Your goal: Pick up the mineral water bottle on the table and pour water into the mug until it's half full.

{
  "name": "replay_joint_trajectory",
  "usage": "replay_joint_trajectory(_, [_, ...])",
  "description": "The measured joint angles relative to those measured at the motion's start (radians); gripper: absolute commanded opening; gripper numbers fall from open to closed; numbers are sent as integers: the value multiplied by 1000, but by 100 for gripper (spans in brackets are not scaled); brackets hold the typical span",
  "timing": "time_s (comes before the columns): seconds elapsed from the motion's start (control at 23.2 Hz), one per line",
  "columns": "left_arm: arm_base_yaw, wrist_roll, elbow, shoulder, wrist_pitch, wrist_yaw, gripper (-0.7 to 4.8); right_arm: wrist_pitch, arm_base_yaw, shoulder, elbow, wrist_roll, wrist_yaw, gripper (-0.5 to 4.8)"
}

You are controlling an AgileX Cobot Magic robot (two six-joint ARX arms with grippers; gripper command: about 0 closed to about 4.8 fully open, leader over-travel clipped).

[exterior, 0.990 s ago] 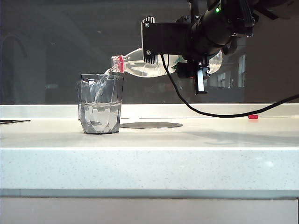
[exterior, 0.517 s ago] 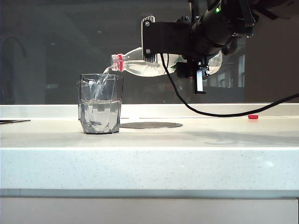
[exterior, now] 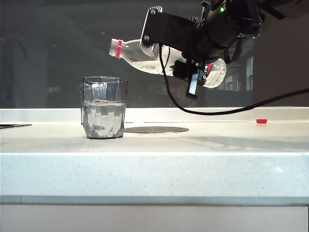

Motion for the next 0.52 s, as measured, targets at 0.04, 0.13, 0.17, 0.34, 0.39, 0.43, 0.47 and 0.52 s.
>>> replay_joint_trajectory(0.04, [0,0,0,0,0,0,-4,0,8,0,0,39,0,201])
replay_joint_trajectory(0.13, [0,0,0,0,0,0,-4,0,20,0,0,103,0,202])
replay_joint_trajectory(0.17, [0,0,0,0,0,0,-4,0,24,0,0,135,0,202])
replay_joint_trajectory(0.34, [0,0,0,0,0,0,-4,0,28,0,0,317,39,202])
replay_joint_trajectory(0.39, [0,0,0,0,0,0,-4,0,28,0,0,352,59,202])
replay_joint_trajectory(0.43, [0,0,0,0,0,0,-4,0,28,0,0,392,85,202])
replay_joint_trajectory(0.47, [0,0,0,0,0,0,-4,0,28,0,0,421,101,202])
replay_joint_trajectory(0.52, [0,0,0,0,0,0,-4,0,27,0,0,469,111,202])
